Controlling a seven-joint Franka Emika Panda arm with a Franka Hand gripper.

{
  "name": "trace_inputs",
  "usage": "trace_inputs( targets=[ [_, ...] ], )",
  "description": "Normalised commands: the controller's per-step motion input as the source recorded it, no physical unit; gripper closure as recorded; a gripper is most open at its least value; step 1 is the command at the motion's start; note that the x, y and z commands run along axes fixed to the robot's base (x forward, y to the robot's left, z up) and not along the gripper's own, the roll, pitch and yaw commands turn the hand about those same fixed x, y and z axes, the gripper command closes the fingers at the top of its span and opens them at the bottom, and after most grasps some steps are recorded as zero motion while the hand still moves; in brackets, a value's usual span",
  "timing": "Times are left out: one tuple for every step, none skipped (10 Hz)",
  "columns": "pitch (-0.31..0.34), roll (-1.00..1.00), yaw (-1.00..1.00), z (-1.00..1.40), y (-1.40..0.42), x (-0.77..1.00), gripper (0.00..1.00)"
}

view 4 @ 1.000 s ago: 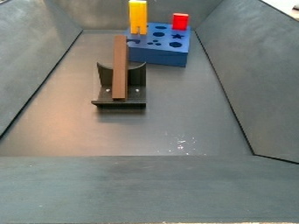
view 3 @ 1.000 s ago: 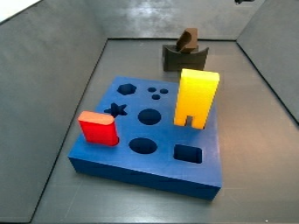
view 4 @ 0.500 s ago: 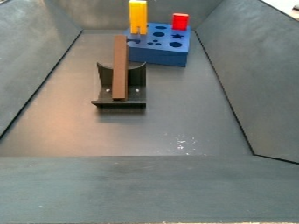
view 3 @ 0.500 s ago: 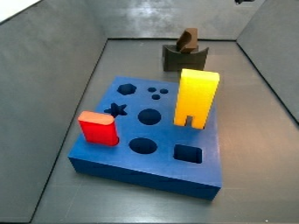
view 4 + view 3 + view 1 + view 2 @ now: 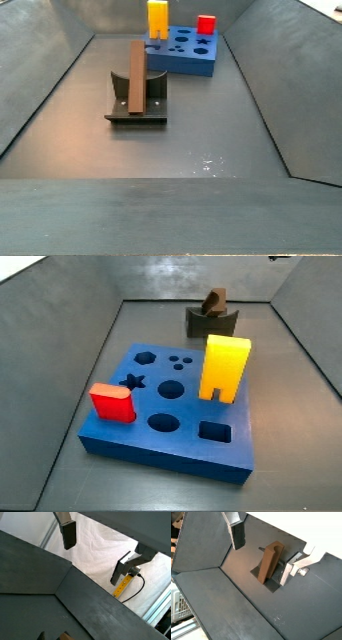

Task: Pick up the arch object. Move up. Place the arch object on the fixture. Regrasp the arch object. Move to above the board. Insert the arch object.
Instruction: Regrasp the arch object.

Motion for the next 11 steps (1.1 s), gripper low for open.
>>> trace_inputs(
  targets=[
    [0.066, 0.14, 0.09, -0.04, -0.06, 0.86, 0.00],
    [0.066, 0.14, 0.09, -0.04, -0.06, 0.86, 0.00],
    [0.047, 0.09, 0.09, -1.00, 0.04, 0.33, 0.00],
    [0.046, 0.09, 0.10, -1.00, 0.04, 0.34, 0.00],
    [0.031, 0.10, 0.12, -1.00, 0.03, 0.35, 0.00],
    [0.032, 0.10, 0.12, -1.00, 0.02, 0.36, 0.00],
    [0.035, 0.10, 0.11, -1.00, 0.02, 0.38, 0.00],
    [0.035, 0.11, 0.11, -1.00, 0.01, 0.40, 0.00],
    [0.038, 0.11, 0.10, -1.00, 0.00, 0.42, 0.00],
    [0.040, 0.12, 0.10, -1.00, -0.01, 0.46, 0.00],
    [0.047, 0.12, 0.10, -1.00, -0.02, 0.50, 0.00]
  ],
)
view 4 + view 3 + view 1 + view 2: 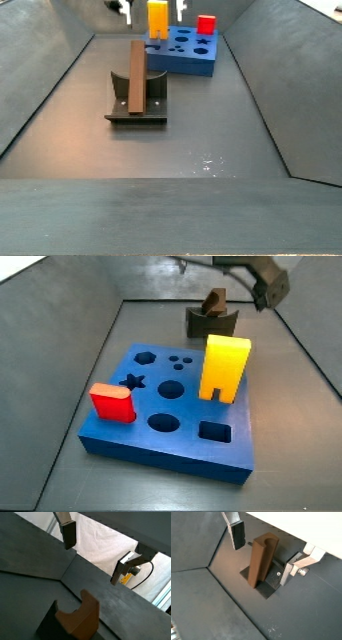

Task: Pick up the arch object. Move up. Place the arch object on the fixture. Regrasp the arch object. Move to above the board. Insert the arch object.
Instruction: Regrasp the arch object.

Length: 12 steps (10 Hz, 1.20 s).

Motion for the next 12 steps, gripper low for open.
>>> trace_inputs(
  targets=[
    [0.050, 0.13, 0.10, -1.00, -0.03, 0.56, 0.00],
    [0.056, 0.14, 0.10, -1.00, -0.04, 0.61, 0.00],
    [0.058, 0.14, 0.10, -1.00, -0.05, 0.66, 0.00],
    [0.064, 0.16, 0.11, -0.85, -0.06, 0.68, 0.00],
    [0.068, 0.17, 0.11, -0.73, -0.06, 0.67, 0.00],
    [0.072, 0.17, 0.12, -0.61, -0.06, 0.67, 0.00],
    [0.074, 0.18, 0.12, -0.46, -0.06, 0.67, 0.00],
    [0.069, 0.18, 0.12, -0.35, -0.06, 0.67, 0.00],
    [0.071, 0.19, 0.13, -0.21, -0.06, 0.68, 0.00],
    [0.069, 0.19, 0.13, -0.14, -0.06, 0.68, 0.00],
    [0.065, 0.19, 0.13, -0.03, -0.07, 0.67, 0.00],
    [0.000, 0.00, 0.00, 0.00, 0.00, 0.00, 1.00]
  ],
)
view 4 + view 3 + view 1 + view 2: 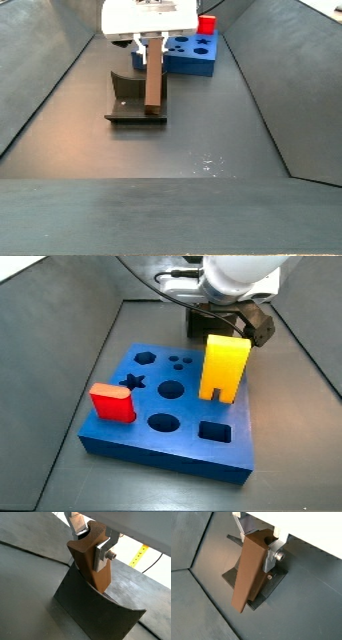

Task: Pick up the arch object. Move up. Place the arch object on the fixture. Regrasp the arch object. Move to above the board. Insert the arch object.
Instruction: Move to above the board.

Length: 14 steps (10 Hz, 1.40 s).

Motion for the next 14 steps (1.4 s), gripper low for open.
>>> trace_inputs(
  targets=[
    [0.060, 0.05, -0.06, 1.00, 0.13, 0.03, 1.00],
    [0.058, 0.04, -0.07, 1.00, 0.12, 0.03, 1.00],
    [0.066, 0.00, -0.05, 1.00, 0.12, 0.03, 1.00],
    [0.081, -0.01, -0.02, 1.00, 0.11, 0.02, 1.00],
    [0.084, -0.02, -0.01, 1.00, 0.11, 0.02, 1.00],
    [0.089, -0.03, 0.02, 1.00, 0.10, 0.01, 1.00],
    [0.087, -0.04, 0.03, 1.00, 0.09, 0.01, 1.00],
    [0.082, -0.04, 0.05, 1.00, 0.08, 0.00, 1.00],
    [0.077, -0.04, 0.06, 1.00, 0.07, 0.00, 1.00],
    [0.072, -0.04, 0.06, 1.00, 0.06, -0.01, 1.00],
    [0.069, -0.04, 0.06, 1.00, 0.06, -0.01, 1.00],
    [0.063, -0.04, 0.06, 1.00, 0.05, -0.01, 1.00],
    [0.058, -0.04, 0.06, 1.00, 0.04, -0.01, 1.00],
    [0.049, -0.03, 0.06, 1.00, 0.03, -0.01, 1.00]
  ],
)
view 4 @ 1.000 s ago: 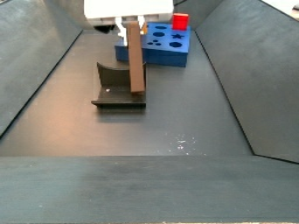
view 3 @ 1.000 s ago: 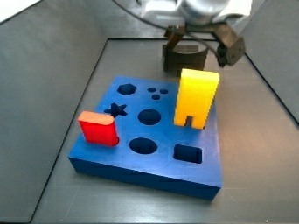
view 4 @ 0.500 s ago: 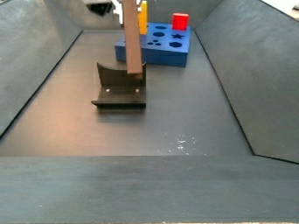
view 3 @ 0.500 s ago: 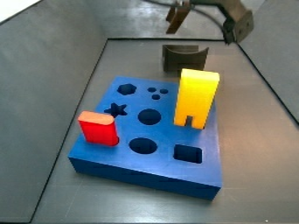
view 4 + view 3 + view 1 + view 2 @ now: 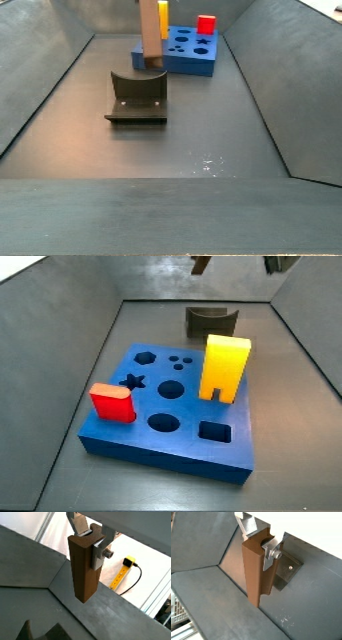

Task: Pick up the arch object. Move up. Place the arch object on the fixture. Regrasp the arch object. Move to above the board. Insert the arch object.
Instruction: Move to above the board.

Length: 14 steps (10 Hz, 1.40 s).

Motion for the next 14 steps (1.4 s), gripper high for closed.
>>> trace_inputs(
  targets=[
    [0.046, -0.04, 0.05, 1.00, 0.03, -0.01, 1.00],
    [0.049, -0.04, 0.05, 0.83, 0.02, -0.01, 1.00],
    [0.052, -0.04, 0.05, 0.74, 0.01, -0.01, 1.00],
    [0.050, -0.04, 0.04, 0.56, 0.00, -0.01, 1.00],
    [0.050, -0.04, 0.04, 0.42, 0.01, -0.02, 1.00],
    [0.047, -0.04, 0.04, 0.24, 0.00, -0.02, 1.00],
    [-0.029, -1.00, -0.05, 0.24, -1.00, -0.45, 1.00],
    [-0.037, -1.00, -0.04, 0.22, -1.00, -0.44, 1.00],
    [-0.043, -1.00, -0.04, 0.22, -1.00, -0.47, 1.00],
    [-0.048, -1.00, -0.04, 0.22, -1.00, -0.48, 1.00],
    [-0.059, -1.00, -0.03, 0.22, -1.00, -0.51, 1.00],
    [-0.065, -1.00, -0.03, 0.22, -1.00, -0.53, 1.00],
    [-0.069, -1.00, -0.03, 0.22, -1.00, -0.55, 1.00],
    [-0.087, -1.00, -0.03, 0.23, -1.00, -0.62, 1.00]
  ],
)
